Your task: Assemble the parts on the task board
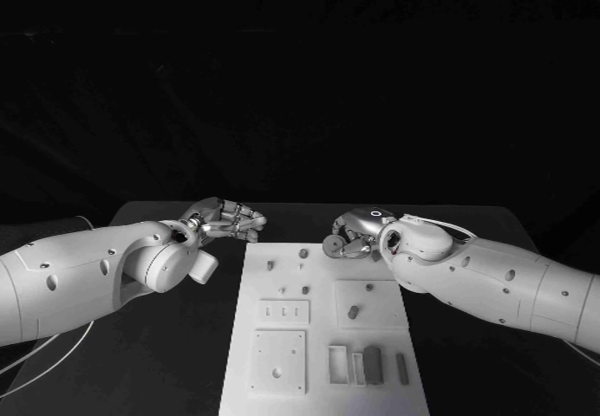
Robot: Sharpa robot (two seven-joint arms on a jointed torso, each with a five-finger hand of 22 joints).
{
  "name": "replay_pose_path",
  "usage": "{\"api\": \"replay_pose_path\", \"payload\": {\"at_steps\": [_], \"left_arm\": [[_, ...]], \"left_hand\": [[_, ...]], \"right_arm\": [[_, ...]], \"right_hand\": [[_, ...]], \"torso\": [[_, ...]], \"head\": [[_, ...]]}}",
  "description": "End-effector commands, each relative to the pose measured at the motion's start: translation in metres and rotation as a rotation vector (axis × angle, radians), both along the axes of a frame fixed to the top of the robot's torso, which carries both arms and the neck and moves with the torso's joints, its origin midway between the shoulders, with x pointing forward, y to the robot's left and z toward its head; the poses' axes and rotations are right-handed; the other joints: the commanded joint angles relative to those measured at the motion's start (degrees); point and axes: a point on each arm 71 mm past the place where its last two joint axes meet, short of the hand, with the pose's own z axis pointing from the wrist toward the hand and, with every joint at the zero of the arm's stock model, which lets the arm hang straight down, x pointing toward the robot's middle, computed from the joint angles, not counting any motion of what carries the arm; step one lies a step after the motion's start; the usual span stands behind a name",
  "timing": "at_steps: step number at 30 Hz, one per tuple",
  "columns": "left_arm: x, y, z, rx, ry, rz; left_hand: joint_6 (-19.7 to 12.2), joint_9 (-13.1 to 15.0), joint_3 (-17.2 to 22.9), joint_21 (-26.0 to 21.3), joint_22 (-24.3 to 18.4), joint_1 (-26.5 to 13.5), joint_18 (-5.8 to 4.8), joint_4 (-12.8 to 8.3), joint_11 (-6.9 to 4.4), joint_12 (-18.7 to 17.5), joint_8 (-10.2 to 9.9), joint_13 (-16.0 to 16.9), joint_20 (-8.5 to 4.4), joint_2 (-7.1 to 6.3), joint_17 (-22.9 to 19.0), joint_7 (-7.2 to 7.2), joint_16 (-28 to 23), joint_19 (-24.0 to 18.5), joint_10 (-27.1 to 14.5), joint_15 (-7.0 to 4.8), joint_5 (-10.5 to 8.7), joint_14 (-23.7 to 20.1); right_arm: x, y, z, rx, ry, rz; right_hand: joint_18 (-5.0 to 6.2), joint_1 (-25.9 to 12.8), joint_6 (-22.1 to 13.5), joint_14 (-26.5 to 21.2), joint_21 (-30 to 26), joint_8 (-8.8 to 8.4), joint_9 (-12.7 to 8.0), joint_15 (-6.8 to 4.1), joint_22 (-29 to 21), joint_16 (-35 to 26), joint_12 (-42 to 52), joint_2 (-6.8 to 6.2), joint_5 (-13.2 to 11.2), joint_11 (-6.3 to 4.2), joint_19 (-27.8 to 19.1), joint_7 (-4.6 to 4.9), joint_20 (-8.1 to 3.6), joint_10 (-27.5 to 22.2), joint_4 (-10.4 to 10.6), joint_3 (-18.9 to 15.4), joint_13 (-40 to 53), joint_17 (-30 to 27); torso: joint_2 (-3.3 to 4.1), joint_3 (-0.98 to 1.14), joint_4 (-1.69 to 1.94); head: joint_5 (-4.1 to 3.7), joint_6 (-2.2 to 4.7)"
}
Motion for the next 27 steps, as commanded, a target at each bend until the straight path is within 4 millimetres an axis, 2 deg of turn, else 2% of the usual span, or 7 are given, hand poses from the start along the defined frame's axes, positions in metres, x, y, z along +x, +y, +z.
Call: {"api": "replay_pose_path", "payload": {"at_steps": [1, 8, 14, 20, 27], "left_arm": [[0.000, -0.002, 0.002, -0.004, -0.009, -0.010], [0.000, -0.004, 0.002, -0.005, -0.010, -0.012], [0.000, -0.005, 0.002, -0.005, -0.010, -0.016], [0.000, -0.006, 0.002, -0.005, -0.010, -0.018], [0.000, -0.007, 0.002, -0.006, -0.009, -0.021]], "left_hand": [[-0.1, 0.1, 0.2, -0.3, 0.1, -0.3, 0.88, 0.0, 0.14, -0.3, -0.3, 0.1, -0.23, -0.21, 0.1, 0.18, -0.2, 0.1, 0.4, 0.15, 0.20, 0.4], [-0.1, 0.1, 0.3, -0.3, 0.1, -0.3, 0.88, 0.0, 0.14, -0.3, -0.3, 0.1, -0.23, -0.23, 0.1, 0.18, -0.2, 0.1, 0.4, 0.15, 0.20, 0.4], [-0.1, 0.1, 0.3, -0.3, 0.1, -0.3, 0.88, 0.0, 0.13, -0.4, -0.3, 0.1, -0.23, -0.23, 0.1, 0.18, -0.3, 0.1, 0.4, 0.16, 0.20, 0.4], [-0.1, 0.1, 0.3, -0.3, 0.1, -0.3, 0.87, 0.0, 0.14, -0.4, -0.4, 0.1, -0.22, -0.22, 0.1, 0.18, -0.3, 0.1, 0.5, 0.16, 0.20, 0.4], [0.0, 0.1, 0.3, -0.3, 0.1, -0.3, 0.87, 0.0, 0.14, -0.4, -0.4, 0.1, -0.22, -0.22, 0.2, 0.18, -0.3, 0.1, 0.5, 0.16, 0.20, 0.4]], "right_arm": [[-0.007, 0.019, 0.005, -0.006, -0.049, 0.036], [-0.014, 0.052, 0.005, -0.014, -0.057, 0.101], [-0.020, 0.072, -0.003, -0.028, -0.050, 0.138], [-0.022, 0.082, -0.013, -0.057, -0.027, 0.143], [-0.023, 0.084, -0.024, -0.089, -0.012, 0.149]], "right_hand": [[2.61, 1.4, 3.4, 0.4, 0.2, 1.76, 0.8, -0.25, 0.9, 0.1, -0.3, 1.96, -0.1, -0.01, -0.2, 0.43, 0.06, 0.3, -0.4, 0.0, -0.1, 0.0], [2.61, 1.1, 3.5, 0.4, 0.2, 1.67, 0.6, -0.25, 0.8, 0.1, -0.3, 1.86, -0.3, -0.01, -0.1, 0.43, 0.07, 0.4, -0.6, 0.1, -0.2, -0.2], [2.61, 1.0, 3.5, 0.4, 0.2, 1.63, 0.5, -0.26, 0.8, 0.1, -0.3, 1.85, -0.4, -0.01, -0.1, 0.43, 0.07, 0.4, -0.7, 0.2, -0.2, -0.3], [2.61, 0.8, 3.5, 0.4, 0.2, 1.57, 0.5, -0.25, 0.8, 0.0, -0.3, 1.82, -0.4, 0.00, -0.1, 0.45, 0.07, 0.4, -0.8, 0.3, -0.2, -0.3], [2.61, 0.6, 3.5, 0.4, 0.2, 1.48, 0.3, -0.24, 0.7, 0.0, -0.4, 1.73, -0.4, 0.02, 0.0, 0.48, 0.08, 0.4, -0.8, 0.4, -0.3, -0.5]], "torso": [[-0.01, 0.04, 0.00], [0.07, -0.04, 0.19], [0.10, -0.06, 0.36], [0.11, -0.06, 0.25], [0.11, -0.05, 0.22]], "head": [[0.09, 0.10], [0.05, 0.15], [0.06, 0.11], [0.29, -0.06], [0.37, -0.24]]}}
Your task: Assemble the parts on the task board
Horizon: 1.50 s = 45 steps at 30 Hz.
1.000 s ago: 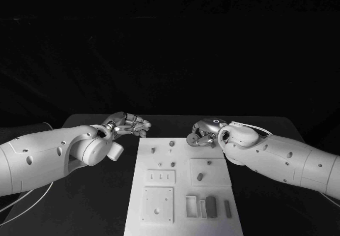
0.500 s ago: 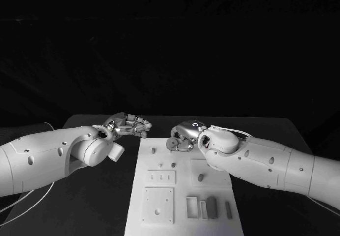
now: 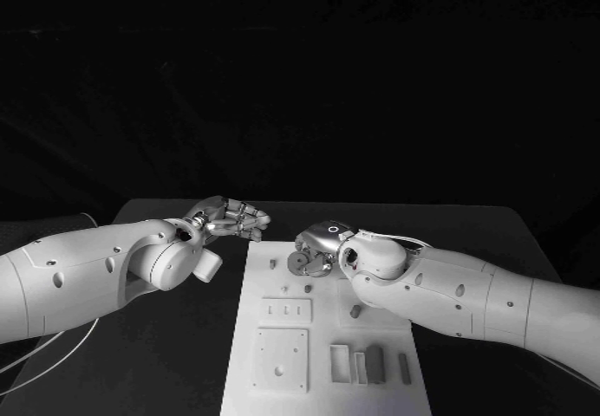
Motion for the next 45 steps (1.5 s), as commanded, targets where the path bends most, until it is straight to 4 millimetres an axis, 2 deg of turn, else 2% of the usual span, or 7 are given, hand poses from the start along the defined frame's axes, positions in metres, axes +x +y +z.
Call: {"api": "replay_pose_path", "payload": {"at_steps": [1, 7, 12, 15, 21, 29, 45], "left_arm": [[-0.0002, -0.0026, 0.0016, -0.005, -0.008, -0.013], [-0.0003, -0.0028, 0.0020, -0.004, -0.009, -0.015], [0.0000, -0.0043, 0.0022, -0.003, -0.010, -0.020], [0.0017, -0.0053, 0.0021, -0.001, -0.012, -0.020], [0.0048, -0.0090, 0.0004, 0.003, -0.011, -0.025], [0.0054, -0.0096, 0.0004, 0.003, -0.013, -0.026], [0.0052, -0.0100, 0.0004, 0.002, -0.013, -0.026]], "left_hand": [[0.0, 0.1, 0.3, -0.2, 0.1, -0.3, 0.88, 0.0, -0.02, -0.4, -0.4, 0.1, -0.22, -0.22, 0.1, 0.18, -0.3, 0.1, 0.3, 0.16, 0.20, 0.4], [0.0, 0.1, 0.3, -0.2, 0.1, -0.3, 0.88, 0.0, -0.02, -0.4, -0.4, 0.1, -0.21, -0.23, 0.1, 0.18, -0.3, 0.1, 0.3, 0.17, 0.20, 0.4], [0.0, 0.1, 0.3, -0.2, 0.1, -0.3, 0.87, 0.0, -0.02, -0.4, -0.4, 0.1, -0.21, -0.22, 0.1, 0.19, -0.4, 0.1, 0.3, 0.17, 0.20, 0.4], [0.0, 0.1, 0.3, -0.3, 0.1, -0.3, 0.87, 0.0, -0.01, -0.4, -0.4, 0.1, -0.20, -0.21, 0.1, 0.19, -0.4, 0.1, 0.3, 0.17, 0.20, 0.4], [-0.1, 0.1, 0.3, -0.3, 0.1, -0.3, 0.86, 0.0, -0.01, -0.5, -0.4, 0.1, -0.20, -0.18, 0.1, 0.19, -0.4, 0.1, 0.3, 0.18, 0.20, 0.4], [-0.1, 0.1, 0.3, -0.3, 0.1, -0.4, 0.86, 0.0, -0.01, -0.5, -0.4, 0.1, -0.20, -0.13, 0.2, 0.20, -0.4, 0.1, 0.3, 0.18, 0.20, 0.4], [-0.1, 0.1, 0.3, -0.3, 0.1, -0.4, 0.87, 0.0, 0.00, -0.5, -0.5, 0.1, -0.20, -0.13, 0.2, 0.20, -0.5, 0.1, 0.3, 0.19, 0.20, 0.4]], "right_arm": [[-0.0005, 0.0012, -0.0039, -0.038, -0.002, 0.002], [0.0013, 0.0030, -0.0053, -0.046, -0.024, -0.001], [0.0037, 0.0010, -0.0054, -0.048, -0.036, -0.016], [0.0047, 0.0001, -0.0053, -0.046, -0.041, -0.021], [0.0051, 0.0023, -0.0052, -0.043, -0.045, -0.019], [0.0045, 0.0055, -0.0061, -0.046, -0.039, -0.010], [0.0061, 0.0050, -0.0121, -0.069, -0.018, -0.008]], "right_hand": [[2.61, 1.0, 3.5, 0.2, 0.2, 1.47, 0.3, -0.06, 0.7, 0.0, -0.4, 1.33, -0.4, 0.14, 0.0, 0.48, -0.05, 0.3, -0.2, 0.1, -0.1, -0.1], [2.61, 0.8, 3.5, 0.3, 0.2, 1.37, 0.2, -0.03, 0.6, 0.0, -0.4, 1.12, -0.3, 0.17, 0.1, 0.52, -0.06, 0.3, -0.3, 0.2, -0.1, -0.1], [2.61, 0.8, 3.5, 0.3, 0.2, 1.34, 0.2, -0.02, 0.6, 0.0, -0.4, 1.09, -0.2, 0.17, 0.1, 0.53, -0.07, 0.4, -0.4, 0.3, -0.1, -0.1], [2.61, 0.8, 3.5, 0.3, 0.1, 1.32, 0.1, -0.02, 0.6, 0.0, -0.4, 1.11, -0.2, 0.18, 0.1, 0.53, -0.08, 0.4, -0.4, 0.4, -0.1, -0.1], [2.61, 0.8, 3.5, 0.3, 0.1, 1.28, 0.1, -0.01, 0.6, 0.0, -0.4, 1.14, -0.1, 0.18, 0.2, 0.53, -0.10, 0.4, -0.5, 0.5, -0.1, -0.2], [2.61, 0.8, 3.5, 0.2, 0.1, 1.24, 0.0, -0.01, 0.6, 0.0, -0.4, 1.10, -0.1, 0.18, 0.2, 0.54, -0.12, 0.4, -0.6, 0.6, -0.2, -0.3], [2.61, 0.7, 3.6, 0.2, 0.1, 1.20, -0.1, -0.01, 0.5, -0.1, -0.4, 0.90, -0.4, 0.17, 0.2, 0.52, -0.13, 0.5, -0.9, 0.7, -0.2, -0.5]], "torso": [[-0.02, 0.03, -0.09], [0.01, 0.06, -0.16], [-0.04, 0.02, -0.05], [-0.04, 0.07, -0.12], [0.00, -0.02, -0.28], [-0.08, 0.09, -0.08], [-0.06, 0.11, -0.14]], "head": [[0.12, -0.12], [0.23, -0.20], [0.21, -0.28], [0.38, -0.28], [0.21, -0.30], [0.13, -0.36], [0.13, -0.44]]}}
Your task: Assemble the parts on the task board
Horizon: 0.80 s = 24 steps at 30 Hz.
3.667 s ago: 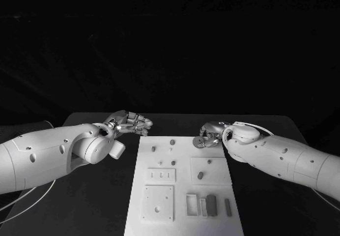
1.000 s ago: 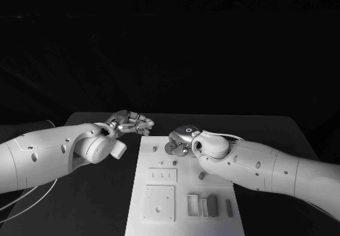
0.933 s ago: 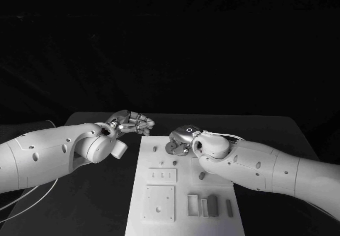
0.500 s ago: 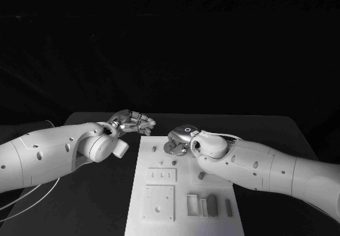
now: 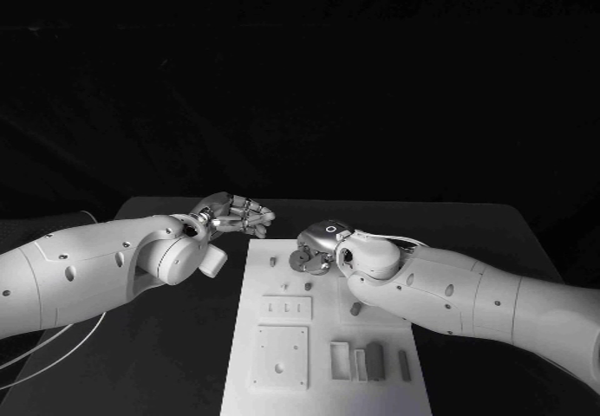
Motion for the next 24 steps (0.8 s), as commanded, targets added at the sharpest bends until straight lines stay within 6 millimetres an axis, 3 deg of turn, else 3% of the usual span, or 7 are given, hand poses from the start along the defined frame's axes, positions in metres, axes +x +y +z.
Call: {"api": "replay_pose_path", "payload": {"at_steps": [1, 8, 12, 24], "left_arm": [[0.000, -0.003, 0.001, -0.006, -0.008, -0.019], [0.000, -0.004, 0.001, -0.006, -0.008, -0.021], [0.000, -0.004, 0.001, -0.006, -0.008, -0.019], [0.000, -0.002, 0.001, -0.005, -0.007, -0.017]], "left_hand": [[-0.1, 0.1, 0.3, -0.3, 0.1, -0.4, 0.88, 0.0, -0.06, -0.3, -0.2, 0.1, -0.20, -0.13, 0.1, 0.20, -0.3, 0.1, 0.3, 0.19, 0.20, 0.3], [-0.1, 0.1, 0.3, -0.3, 0.1, -0.3, 0.89, 0.0, -0.07, -0.4, -0.2, 0.1, -0.19, -0.13, 0.1, 0.20, -0.3, 0.1, 0.3, 0.19, 0.20, 0.3], [-0.1, 0.1, 0.3, -0.3, 0.1, -0.3, 0.88, 0.0, -0.07, -0.4, -0.2, 0.1, -0.19, -0.13, 0.1, 0.20, -0.3, 0.1, 0.3, 0.19, 0.20, 0.3], [-0.1, 0.1, 0.3, -0.4, 0.1, -0.3, 0.88, 0.0, -0.07, -0.4, -0.3, 0.1, -0.19, -0.13, 0.1, 0.20, -0.4, 0.1, 0.3, 0.20, 0.20, 0.4]], "right_arm": [[0.000, 0.000, -0.003, -0.020, 0.009, 0.008], [-0.001, 0.001, -0.012, -0.026, 0.021, 0.008], [-0.002, 0.001, -0.014, -0.020, 0.020, 0.006], [-0.002, -0.003, -0.012, 0.006, 0.004, -0.003]], "right_hand": [[2.60, 0.1, 0.5, 0.2, 0.1, -0.05, 0.0, -0.11, 0.5, -0.1, -0.4, -0.40, -0.2, 0.16, 0.1, 0.69, -0.26, 0.0, -0.2, 0.3, -0.1, -0.1], [2.60, 0.0, 0.4, 0.1, 0.0, -0.20, -0.1, -0.11, 0.5, -0.1, -0.4, -0.73, -0.4, 0.17, 0.1, 0.71, -0.25, 0.0, -0.4, 0.4, -0.1, -0.3], [2.60, 0.0, -0.6, 0.0, 0.0, -0.80, -0.5, -0.12, 0.4, -0.2, -0.6, -1.52, -0.7, 0.15, 0.2, 0.68, -0.25, 0.1, -0.7, 0.6, -0.3, -0.6], [2.60, -0.2, -3.5, -0.6, -0.4, -2.36, -1.4, -0.19, 0.1, -0.4, -0.9, -4.18, -2.0, 0.12, 0.4, 0.66, -0.22, 0.3, -0.4, 1.0, -0.7, -1.6]], "torso": [[-0.01, 0.02, 0.01], [0.02, 0.05, 0.08], [0.02, 0.04, 0.19], [0.01, 0.05, -0.06]], "head": [[-0.10, 0.04], [-0.16, 0.03], [-0.06, -0.10], [0.30, -0.11]]}}
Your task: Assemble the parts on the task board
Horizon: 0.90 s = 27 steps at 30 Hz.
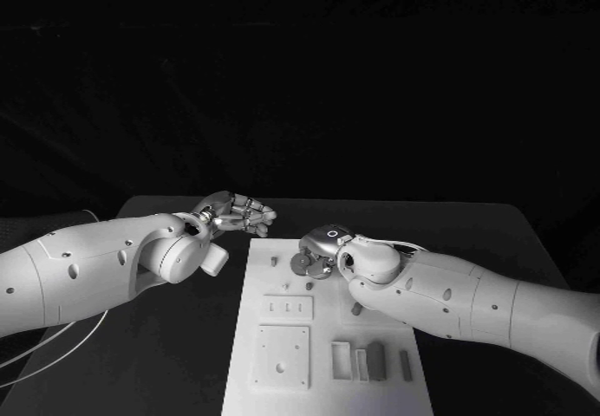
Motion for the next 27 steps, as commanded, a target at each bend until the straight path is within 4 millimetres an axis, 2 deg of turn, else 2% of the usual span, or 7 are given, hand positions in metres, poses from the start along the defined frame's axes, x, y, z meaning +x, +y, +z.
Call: {"api": "replay_pose_path", "payload": {"at_steps": [1, 6, 12, 19, 24, 27], "left_arm": [[0.000, -0.002, 0.001, -0.006, -0.007, -0.016], [0.000, -0.001, 0.001, -0.005, -0.008, -0.012], [0.000, 0.002, 0.001, -0.003, -0.010, -0.006], [0.003, 0.011, 0.002, 0.003, -0.018, 0.021], [0.006, 0.018, 0.002, 0.006, -0.026, 0.036], [0.009, 0.023, 0.002, 0.007, -0.040, 0.031]], "left_hand": [[-0.1, 0.1, 0.3, -0.4, 0.1, -0.3, 0.89, 0.0, -0.06, -0.4, -0.3, 0.1, -0.19, -0.13, 0.1, 0.20, -0.4, 0.1, 0.3, 0.20, 0.20, 0.4], [-0.1, 0.1, 0.3, -0.4, 0.1, -0.3, 0.89, 0.0, -0.06, -0.4, -0.3, 0.1, -0.19, -0.13, 0.1, 0.21, -0.4, 0.1, 0.3, 0.20, 0.19, 0.4], [-0.1, 0.1, 0.3, -0.4, 0.1, -0.3, 0.89, 0.0, -0.06, -0.4, -0.3, 0.1, -0.19, -0.15, 0.1, 0.21, -0.4, 0.1, 0.3, 0.20, 0.20, 0.4], [-0.2, 0.1, 0.3, -0.4, 0.1, -0.3, 0.89, 0.0, 0.04, -0.6, -0.4, 0.0, -0.18, -0.32, 0.2, 0.28, -0.5, 0.1, 0.1, 0.21, 0.19, 0.4], [-0.3, 0.0, 0.3, -0.4, 0.1, -0.3, 0.89, 0.0, 0.06, -0.7, -0.5, 0.0, -0.17, -0.37, 0.2, 0.31, -0.5, 0.1, 0.1, 0.21, 0.20, 0.4], [-0.3, 0.1, 0.3, -0.5, 0.1, -0.2, 0.90, 0.0, 0.05, -0.7, -0.4, 0.1, -0.18, -0.35, 0.3, 0.29, -0.6, 0.1, 0.1, 0.22, 0.20, 0.3]], "right_arm": [[-0.001, -0.002, 0.001, 0.017, -0.012, 0.005], [-0.004, -0.003, 0.003, 0.046, -0.022, 0.014], [-0.011, -0.007, 0.010, 0.117, -0.042, 0.032], [-0.009, -0.022, 0.032, 0.223, -0.088, -0.002], [-0.002, -0.051, 0.054, 0.292, -0.076, -0.050], [0.000, -0.073, 0.060, 0.338, -0.011, 0.035]], "right_hand": [[2.59, -0.1, -0.7, -0.3, -0.4, -0.45, -0.1, -0.08, 0.1, -0.2, -0.3, -0.86, -0.3, 0.14, 0.1, 0.03, -0.09, 0.3, 0.2, 0.3, -0.1, -0.2], [2.59, 0.0, -1.4, -0.2, -0.4, -0.75, -0.3, 0.02, 0.0, -0.2, -0.3, -2.02, -0.5, 0.25, 0.2, 0.13, -0.11, 0.3, 0.7, 0.5, -0.2, -0.3], [2.59, 0.2, -1.0, 0.2, -0.4, -0.46, -0.2, 0.01, 0.0, -0.1, -0.3, -2.52, -0.5, 0.24, 0.5, 0.13, -0.18, 0.4, 1.1, 0.8, -0.2, 0.1], [2.59, 0.7, -0.6, 0.4, -0.3, -0.11, -0.1, 0.17, -0.1, -0.1, -0.2, -3.80, 0.7, 0.46, 0.7, 0.38, -0.34, 0.5, 1.5, 1.2, -0.3, 0.0], [2.59, 0.8, -0.4, 0.4, -0.4, 0.08, 0.0, 0.34, -0.1, -0.1, -0.2, -4.11, 0.8, 0.67, 0.8, 0.60, -0.37, 0.6, 1.8, 1.3, -0.3, -0.2], [2.59, 1.1, -0.2, -0.4, -0.5, 0.22, 0.0, 0.56, -0.2, -0.3, -0.3, -3.97, 0.7, 0.95, 0.7, 0.91, -0.38, 0.3, 1.8, 1.4, -0.4, -1.2]], "torso": [[0.00, 0.04, -0.10], [-0.04, 0.05, -0.11], [-0.05, 0.14, -0.16], [-0.06, 0.25, -0.39], [-0.39, 0.57, -0.99], [-0.70, 0.79, -1.50]], "head": [[0.08, 0.04], [0.08, 0.12], [0.12, 0.36], [0.20, 0.88], [0.43, 1.39], [0.87, 1.48]]}}
